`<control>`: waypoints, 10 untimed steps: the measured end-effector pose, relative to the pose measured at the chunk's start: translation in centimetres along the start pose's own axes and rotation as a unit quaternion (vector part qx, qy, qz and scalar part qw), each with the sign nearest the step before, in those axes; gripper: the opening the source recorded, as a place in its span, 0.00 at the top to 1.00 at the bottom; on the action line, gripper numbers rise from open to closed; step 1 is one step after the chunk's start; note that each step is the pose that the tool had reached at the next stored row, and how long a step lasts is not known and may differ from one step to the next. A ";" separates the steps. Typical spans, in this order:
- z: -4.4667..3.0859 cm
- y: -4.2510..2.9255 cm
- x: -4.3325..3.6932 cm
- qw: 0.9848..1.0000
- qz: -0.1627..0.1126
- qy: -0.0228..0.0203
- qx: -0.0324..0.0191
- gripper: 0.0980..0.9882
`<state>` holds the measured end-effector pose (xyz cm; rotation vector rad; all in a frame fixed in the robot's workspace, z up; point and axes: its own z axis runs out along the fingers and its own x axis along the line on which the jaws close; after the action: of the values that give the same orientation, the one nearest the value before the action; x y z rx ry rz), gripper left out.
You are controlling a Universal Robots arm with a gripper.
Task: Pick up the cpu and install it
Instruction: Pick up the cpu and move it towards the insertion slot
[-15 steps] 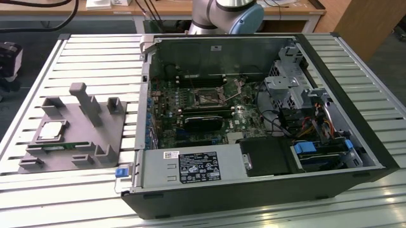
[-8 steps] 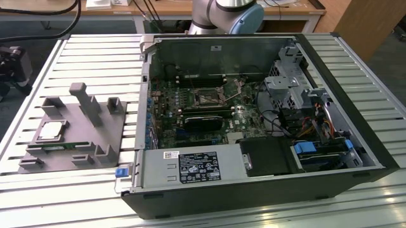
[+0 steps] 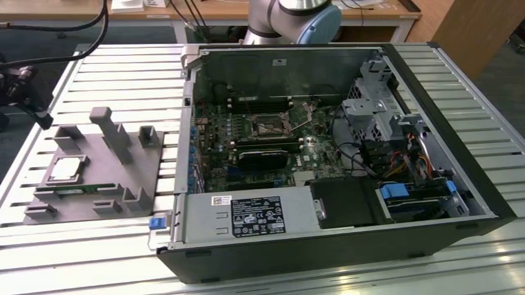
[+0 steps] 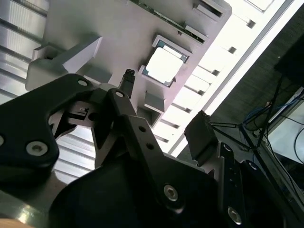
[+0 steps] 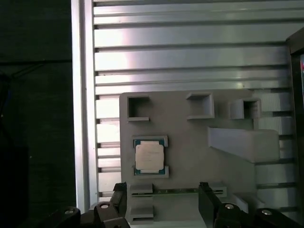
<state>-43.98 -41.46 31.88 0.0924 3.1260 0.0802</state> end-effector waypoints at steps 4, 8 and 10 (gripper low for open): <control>0.73 -0.04 0.01 1.000 -0.007 0.000 0.000 0.32; 1.45 -0.08 0.02 1.000 -0.007 0.001 0.000 0.32; 1.80 -0.09 0.02 1.000 -0.007 0.001 0.000 0.32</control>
<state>-43.98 -41.46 30.08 0.0703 3.1281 0.0808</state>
